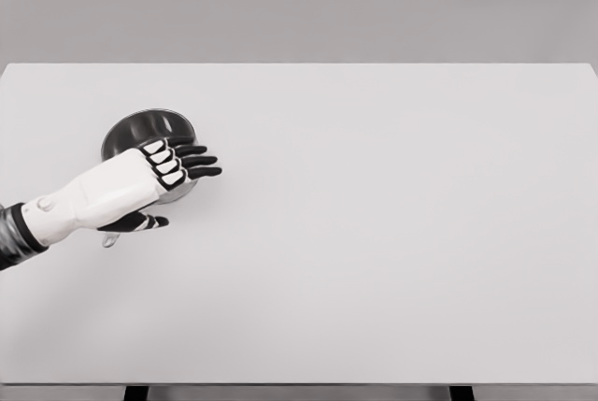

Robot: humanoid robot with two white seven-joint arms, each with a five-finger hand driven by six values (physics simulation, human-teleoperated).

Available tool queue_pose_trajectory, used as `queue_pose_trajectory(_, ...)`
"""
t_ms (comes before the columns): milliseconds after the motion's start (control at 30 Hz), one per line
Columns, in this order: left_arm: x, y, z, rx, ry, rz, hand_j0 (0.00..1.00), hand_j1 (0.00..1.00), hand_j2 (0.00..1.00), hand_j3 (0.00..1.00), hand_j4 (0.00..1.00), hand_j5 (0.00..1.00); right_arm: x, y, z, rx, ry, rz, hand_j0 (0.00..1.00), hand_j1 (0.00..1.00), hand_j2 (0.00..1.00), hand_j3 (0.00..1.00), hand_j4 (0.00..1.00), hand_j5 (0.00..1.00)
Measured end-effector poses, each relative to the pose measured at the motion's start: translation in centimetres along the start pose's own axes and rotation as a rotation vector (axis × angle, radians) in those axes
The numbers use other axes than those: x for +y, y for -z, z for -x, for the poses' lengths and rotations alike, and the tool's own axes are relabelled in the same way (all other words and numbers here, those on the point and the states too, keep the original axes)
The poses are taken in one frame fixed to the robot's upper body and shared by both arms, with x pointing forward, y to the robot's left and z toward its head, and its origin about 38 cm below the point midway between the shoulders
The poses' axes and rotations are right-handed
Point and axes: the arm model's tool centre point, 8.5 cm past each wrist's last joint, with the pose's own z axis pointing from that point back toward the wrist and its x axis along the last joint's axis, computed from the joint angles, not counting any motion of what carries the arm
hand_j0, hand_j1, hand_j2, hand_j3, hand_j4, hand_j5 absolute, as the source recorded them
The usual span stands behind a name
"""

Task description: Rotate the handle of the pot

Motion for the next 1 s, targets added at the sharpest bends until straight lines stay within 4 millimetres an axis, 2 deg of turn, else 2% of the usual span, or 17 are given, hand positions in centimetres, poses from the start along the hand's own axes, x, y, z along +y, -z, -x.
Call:
queue_pose_trajectory(500,0.2,-0.7,0.4,0.017,0.034,0.019,1.0,1.0,1.0,1.0,1.0,1.0,0.0,0.0,0.0,0.0,0.0,0.0,1.0,1.0,1.0,1.0,1.0,1.0)
queue_pose_trajectory(600,-0.8,-1.5,0.2,0.032,0.016,0.038,1.0,1.0,1.0,1.0,1.0,1.0,0.0,0.0,0.0,0.0,0.0,0.0,1.0,1.0,1.0,1.0,1.0,1.0)
queue_pose_trajectory(833,0.4,-2.0,0.8,0.05,0.046,0.026,1.0,1.0,1.0,1.0,1.0,1.0,0.0,0.0,0.0,0.0,0.0,0.0,1.0,1.0,1.0,1.0,1.0,1.0)
queue_pose_trajectory(1000,0.4,-2.2,1.0,0.055,0.056,0.039,1.0,1.0,1.0,1.0,1.0,1.0,0.0,0.0,0.0,0.0,0.0,0.0,1.0,1.0,1.0,1.0,1.0,1.0)
